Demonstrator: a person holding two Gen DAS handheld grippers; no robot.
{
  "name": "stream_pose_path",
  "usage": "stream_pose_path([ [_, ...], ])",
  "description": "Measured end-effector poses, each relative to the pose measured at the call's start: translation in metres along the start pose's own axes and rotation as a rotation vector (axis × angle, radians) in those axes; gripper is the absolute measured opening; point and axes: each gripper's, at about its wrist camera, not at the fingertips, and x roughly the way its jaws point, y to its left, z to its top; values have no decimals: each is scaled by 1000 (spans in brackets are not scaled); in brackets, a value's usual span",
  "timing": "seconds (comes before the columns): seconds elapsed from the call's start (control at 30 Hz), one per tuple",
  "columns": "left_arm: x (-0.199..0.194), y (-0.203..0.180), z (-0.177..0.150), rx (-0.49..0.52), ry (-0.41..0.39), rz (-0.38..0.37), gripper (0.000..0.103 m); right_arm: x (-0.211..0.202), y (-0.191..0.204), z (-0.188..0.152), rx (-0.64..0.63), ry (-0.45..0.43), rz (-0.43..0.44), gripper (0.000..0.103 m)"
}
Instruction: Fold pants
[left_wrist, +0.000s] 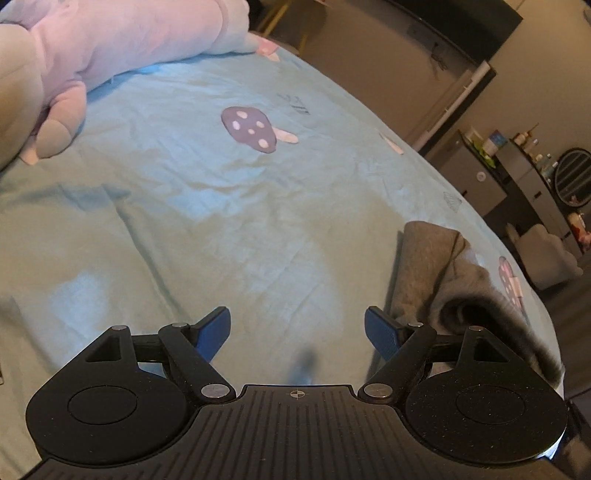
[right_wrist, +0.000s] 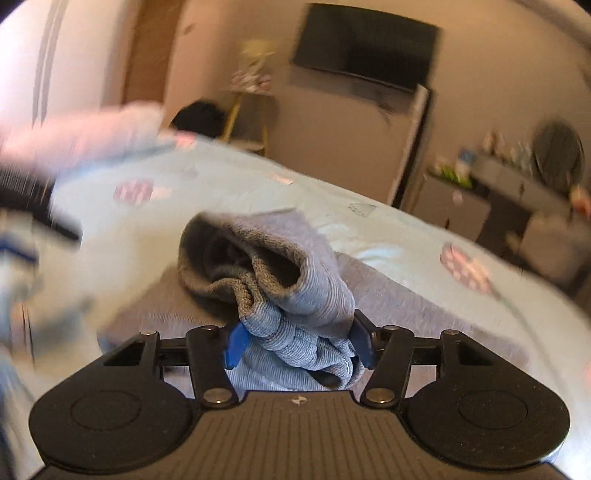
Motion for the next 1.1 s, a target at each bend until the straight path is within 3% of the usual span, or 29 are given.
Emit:
stream_pose_path([
  [0.1,1,1,0,-7,4,-1,85,-1,-23,4,168,-18,10,57],
  [0.17,1,2,0,-13,5,-7,85,-2,-30,3,209,-21,-5,58],
  [0.4,5,2,-2,-8,9,-16,85,29,-21,12,74,7,-8,66],
  [0.47,7,2,-2,-9,10,-10,85,34,-18,18,42,5,-1,56],
  [0.57,10,-1,-3,3,18,-2,85,28,-24,27,99,6,13,47],
  [0.63,9,-5,-4,31,20,-28,85,13,-39,29,217,-22,24,45],
  [0.73,3,-17,-10,110,53,-116,85,-17,-79,24,518,-82,52,44],
  [0.83,-4,-41,-23,255,67,-173,86,-50,-128,-2,890,-138,68,44],
  [0.93,-2,-65,-38,373,112,-232,86,-69,-166,-42,1174,-122,67,44],
  [1.0,4,-79,-48,422,158,-254,86,-71,-180,-65,1220,-60,1,48],
  [1.1,11,-95,-61,489,176,-251,86,-64,-184,-88,1117,62,-159,64],
])
